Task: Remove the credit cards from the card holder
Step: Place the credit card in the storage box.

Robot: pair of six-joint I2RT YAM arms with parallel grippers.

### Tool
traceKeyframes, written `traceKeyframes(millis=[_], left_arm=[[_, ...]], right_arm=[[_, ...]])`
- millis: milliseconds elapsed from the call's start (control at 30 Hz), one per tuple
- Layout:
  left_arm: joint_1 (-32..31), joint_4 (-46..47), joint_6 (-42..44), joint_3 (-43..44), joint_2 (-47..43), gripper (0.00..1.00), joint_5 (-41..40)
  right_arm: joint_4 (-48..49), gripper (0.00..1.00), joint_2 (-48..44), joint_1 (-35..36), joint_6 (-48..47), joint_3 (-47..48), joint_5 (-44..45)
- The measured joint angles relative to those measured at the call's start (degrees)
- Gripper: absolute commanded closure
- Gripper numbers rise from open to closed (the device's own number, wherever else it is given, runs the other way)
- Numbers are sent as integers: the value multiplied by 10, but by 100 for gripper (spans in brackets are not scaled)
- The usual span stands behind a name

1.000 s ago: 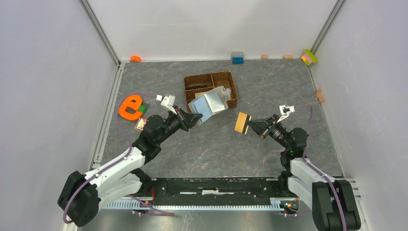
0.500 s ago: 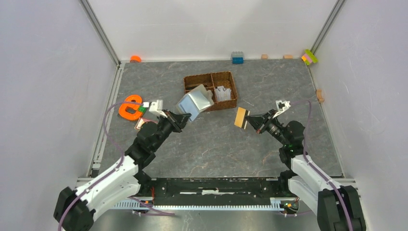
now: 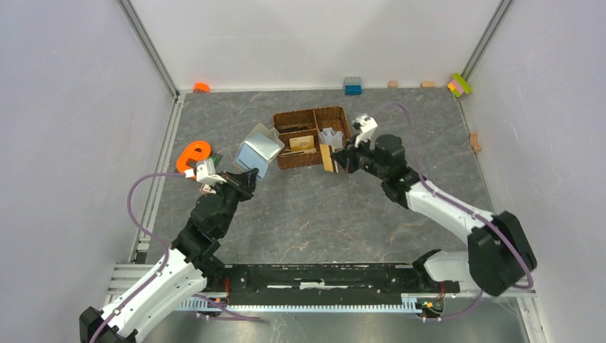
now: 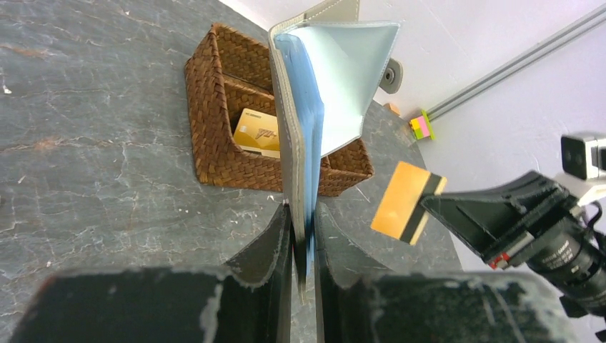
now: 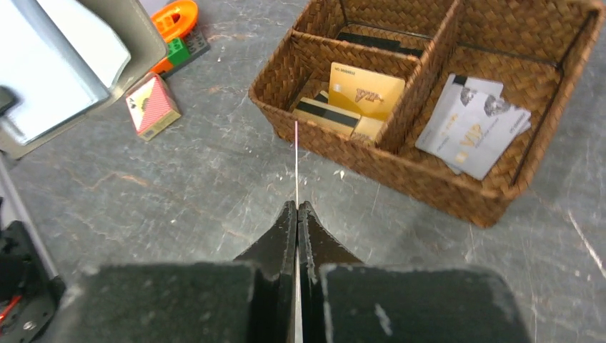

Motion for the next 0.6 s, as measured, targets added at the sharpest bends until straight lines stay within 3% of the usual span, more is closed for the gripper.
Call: traceKeyframes(millis=[200,433,600], left_arm=[[0,-22,-8,-10,-33,98,-16],[0,-42,-26,-17,-91,98,-47],[0,-51,-33,-19,-101,98,-59]], right_arm=[[-72,100,105,64,-95,134,87],[-139,100,201,83,-183,282,160],[-156,100,252,112,-296,337,209]])
